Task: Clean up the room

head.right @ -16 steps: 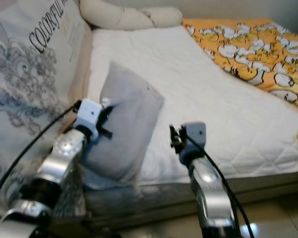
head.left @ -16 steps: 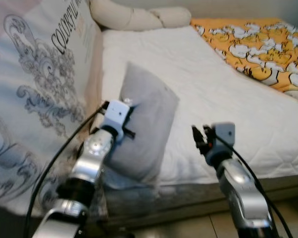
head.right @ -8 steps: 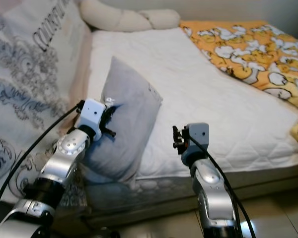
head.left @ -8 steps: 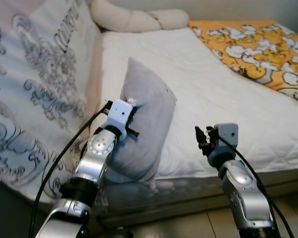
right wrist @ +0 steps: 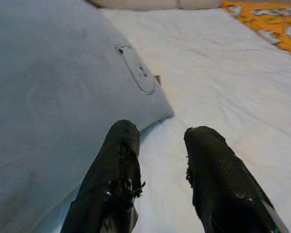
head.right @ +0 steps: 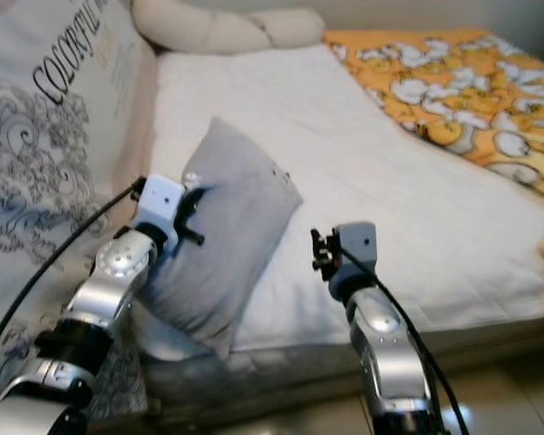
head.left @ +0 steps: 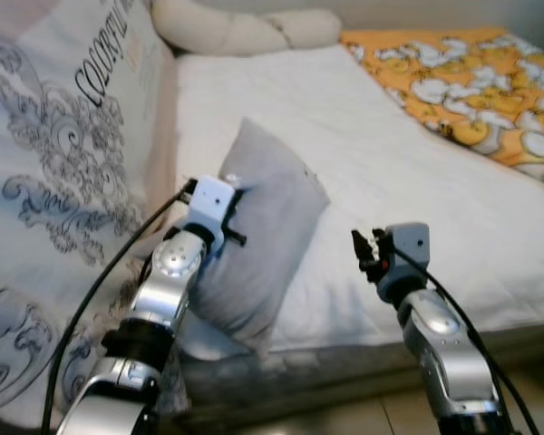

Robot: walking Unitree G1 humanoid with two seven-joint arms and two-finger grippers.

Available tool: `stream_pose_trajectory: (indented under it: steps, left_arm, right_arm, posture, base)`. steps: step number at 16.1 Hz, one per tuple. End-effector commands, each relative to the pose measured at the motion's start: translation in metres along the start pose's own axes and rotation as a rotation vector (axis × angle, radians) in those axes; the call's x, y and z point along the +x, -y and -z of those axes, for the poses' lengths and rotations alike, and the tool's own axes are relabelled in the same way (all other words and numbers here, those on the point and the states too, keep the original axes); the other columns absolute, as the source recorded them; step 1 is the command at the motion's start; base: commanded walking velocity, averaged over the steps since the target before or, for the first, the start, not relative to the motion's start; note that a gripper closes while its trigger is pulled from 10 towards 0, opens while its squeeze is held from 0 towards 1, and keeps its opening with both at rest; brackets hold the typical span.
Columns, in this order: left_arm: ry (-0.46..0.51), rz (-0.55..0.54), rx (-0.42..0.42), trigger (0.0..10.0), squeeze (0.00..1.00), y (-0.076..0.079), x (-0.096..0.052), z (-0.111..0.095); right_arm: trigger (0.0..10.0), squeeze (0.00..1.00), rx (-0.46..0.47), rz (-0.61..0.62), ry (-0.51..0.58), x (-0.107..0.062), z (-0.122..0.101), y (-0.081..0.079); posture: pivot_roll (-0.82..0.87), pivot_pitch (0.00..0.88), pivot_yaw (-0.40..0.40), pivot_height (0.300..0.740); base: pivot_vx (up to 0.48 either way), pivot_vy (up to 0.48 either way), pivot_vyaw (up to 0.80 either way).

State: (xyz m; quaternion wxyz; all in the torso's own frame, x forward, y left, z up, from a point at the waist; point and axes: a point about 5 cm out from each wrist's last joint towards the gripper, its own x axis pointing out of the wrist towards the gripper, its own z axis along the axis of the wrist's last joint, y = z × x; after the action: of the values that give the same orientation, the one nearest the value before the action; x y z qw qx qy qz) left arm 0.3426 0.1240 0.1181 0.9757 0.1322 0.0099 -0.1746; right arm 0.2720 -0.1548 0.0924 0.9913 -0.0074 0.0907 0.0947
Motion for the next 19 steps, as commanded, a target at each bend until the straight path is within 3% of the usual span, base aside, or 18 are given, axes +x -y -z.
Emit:
stream_pose_trajectory:
  steps: [1, 12, 16, 19]
  left_arm:
    - [0.046, 0.009, 0.005, 10.0, 0.00, 0.002, 0.004, -0.012]
    - [0.028, 0.022, 0.047, 10.0, 0.00, 0.000, 0.007, -0.009]
    - [0.033, 0.058, 0.115, 10.0, 0.00, -0.002, 0.021, -0.020]
    - [0.038, 0.015, 0.148, 10.0, 0.00, -0.007, 0.034, -0.033]
  right_arm:
    - [10.0, 0.00, -0.004, -0.008, 0.001, 0.002, -0.002, -0.001]
    - [10.0, 0.00, -0.020, -0.043, -0.033, 0.000, 0.005, -0.004]
    - [10.0, 0.00, -0.020, -0.036, -0.028, 0.000, 0.004, -0.002]
    - [10.0, 0.00, -0.059, -0.105, -0.007, -0.006, 0.000, 0.000]
  posture:
    - [0.02, 0.000, -0.004, 0.740]
    - [0.02, 0.000, 0.012, 0.740]
    - [0.00, 0.000, 0.027, 0.740]
    - [-0.01, 0.000, 0.038, 0.740]
  base:
    - [0.304, 0.000, 0.80]
    - [0.054, 0.000, 0.07]
    - [0.000, 0.000, 0.00]
    - [0.000, 0.000, 0.00]
